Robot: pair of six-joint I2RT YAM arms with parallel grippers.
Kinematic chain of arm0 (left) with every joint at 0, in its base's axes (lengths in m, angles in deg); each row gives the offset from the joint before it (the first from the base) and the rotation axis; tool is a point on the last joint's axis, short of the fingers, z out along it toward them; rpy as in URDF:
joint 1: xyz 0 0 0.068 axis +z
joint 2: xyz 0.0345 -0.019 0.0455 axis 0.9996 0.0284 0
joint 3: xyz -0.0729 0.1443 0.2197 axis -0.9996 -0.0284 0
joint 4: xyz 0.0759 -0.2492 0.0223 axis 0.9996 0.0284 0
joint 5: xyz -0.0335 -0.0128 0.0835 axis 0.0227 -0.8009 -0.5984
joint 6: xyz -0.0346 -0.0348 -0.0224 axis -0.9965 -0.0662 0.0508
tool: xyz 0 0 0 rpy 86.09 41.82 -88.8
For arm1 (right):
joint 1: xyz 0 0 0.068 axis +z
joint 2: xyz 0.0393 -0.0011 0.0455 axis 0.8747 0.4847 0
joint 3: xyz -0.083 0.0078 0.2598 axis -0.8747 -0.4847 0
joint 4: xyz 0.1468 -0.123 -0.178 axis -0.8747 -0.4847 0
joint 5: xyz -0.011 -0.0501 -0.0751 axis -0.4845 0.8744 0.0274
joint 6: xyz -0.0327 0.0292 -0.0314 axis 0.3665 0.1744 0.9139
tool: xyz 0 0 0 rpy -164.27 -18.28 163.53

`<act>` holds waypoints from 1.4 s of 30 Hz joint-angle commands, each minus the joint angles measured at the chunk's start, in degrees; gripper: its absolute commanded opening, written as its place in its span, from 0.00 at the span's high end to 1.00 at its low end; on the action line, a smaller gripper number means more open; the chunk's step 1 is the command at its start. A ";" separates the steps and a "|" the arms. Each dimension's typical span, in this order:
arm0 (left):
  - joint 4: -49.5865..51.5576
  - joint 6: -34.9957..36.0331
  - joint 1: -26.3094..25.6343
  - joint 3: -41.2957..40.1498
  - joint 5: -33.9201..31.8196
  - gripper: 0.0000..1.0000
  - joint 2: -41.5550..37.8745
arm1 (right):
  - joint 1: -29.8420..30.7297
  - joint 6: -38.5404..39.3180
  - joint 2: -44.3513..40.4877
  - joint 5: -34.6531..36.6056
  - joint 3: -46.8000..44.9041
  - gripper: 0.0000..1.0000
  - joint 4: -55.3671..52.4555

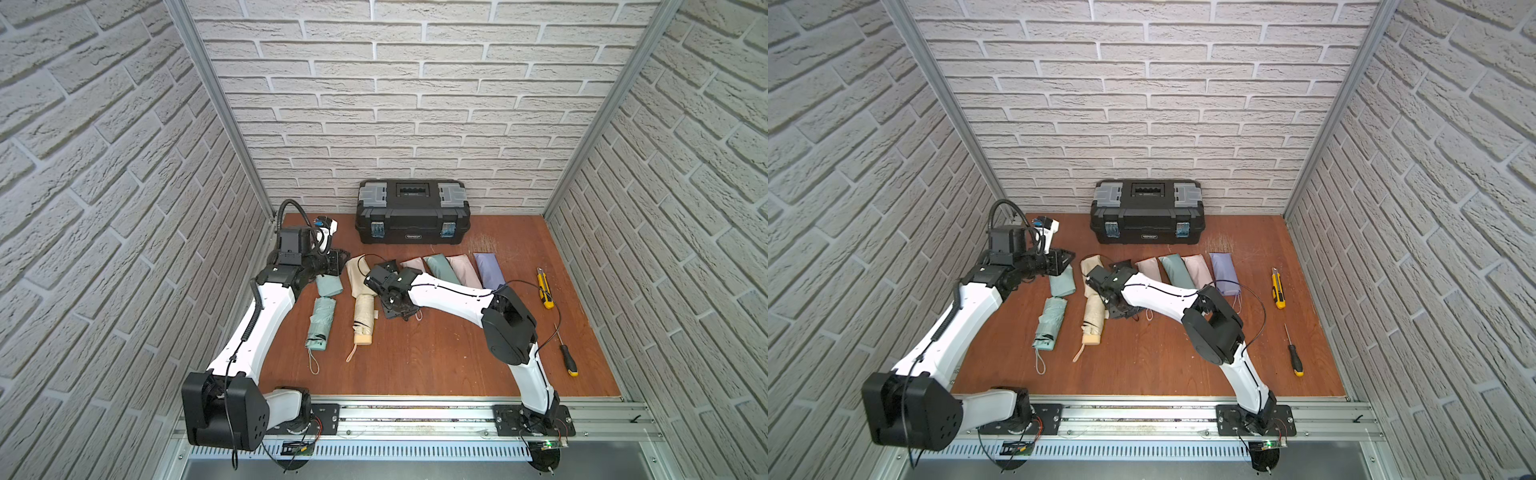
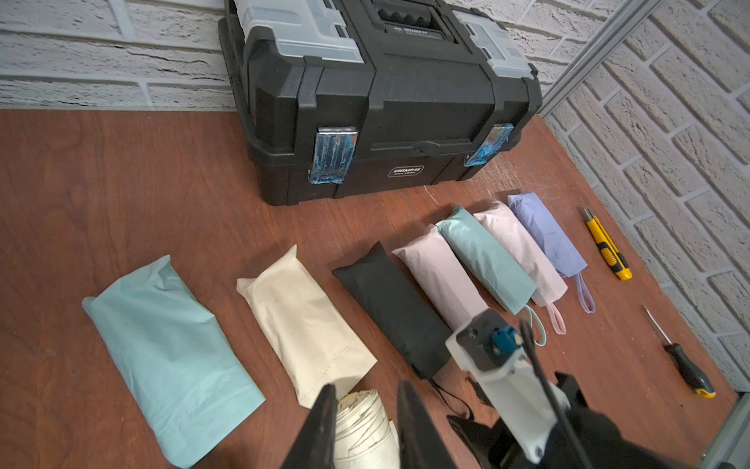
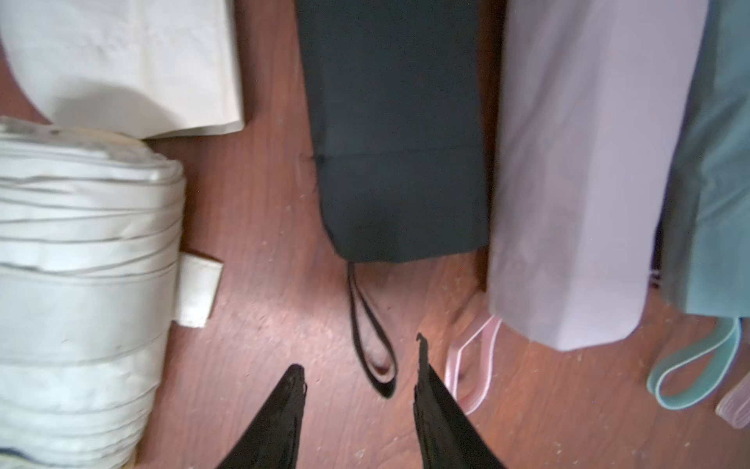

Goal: Take umbrellas out of sleeves
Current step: Adjust the umbrella at the center of the board, then move the umbrella to the center of the board.

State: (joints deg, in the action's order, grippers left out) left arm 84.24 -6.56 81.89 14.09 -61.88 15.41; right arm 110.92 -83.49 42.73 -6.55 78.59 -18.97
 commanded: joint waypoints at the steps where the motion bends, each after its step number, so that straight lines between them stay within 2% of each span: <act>1: -1.42 0.51 0.55 0.14 -0.18 0.72 -0.07 | -1.68 4.43 0.17 0.20 0.86 0.52 -0.13; 8: -2.24 -0.41 1.72 0.39 1.62 0.72 1.41 | -3.33 6.49 2.22 -4.92 1.00 0.52 2.48; 15: -2.73 -1.43 2.94 0.67 3.63 0.73 2.51 | -2.91 5.70 -0.22 -9.83 -3.61 0.52 7.21; 19: -2.60 -1.45 2.94 0.67 3.63 0.73 2.43 | -2.71 5.33 0.93 -9.38 -4.00 0.51 6.77; 28: -2.42 -1.16 2.96 0.49 3.29 0.73 2.13 | -1.78 4.89 0.80 -6.54 -6.90 0.61 6.01; 31: -2.37 -1.21 2.92 0.57 3.45 0.73 2.14 | -1.57 4.31 0.15 -8.58 -9.43 0.63 7.25; 33: -2.35 -1.18 3.01 0.49 3.38 0.73 2.02 | -1.57 3.71 -0.22 -10.35 -11.33 0.69 8.82; 36: -2.31 -1.03 2.96 0.40 3.33 0.73 1.89 | -1.49 2.99 -0.63 -10.92 -13.24 0.89 9.55; 39: -2.21 -1.01 2.95 0.40 3.33 0.73 1.83 | -1.22 2.67 -1.53 -10.05 -14.53 0.96 9.02; 42: -2.24 -0.98 2.94 0.40 3.29 0.73 1.82 | -0.54 2.55 -3.64 -8.69 -16.43 0.97 7.85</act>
State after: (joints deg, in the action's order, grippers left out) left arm 83.98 -7.63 84.52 14.09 -59.28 17.71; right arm 109.26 -80.01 40.32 -15.71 65.39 -6.42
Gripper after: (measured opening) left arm 0.267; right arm 0.054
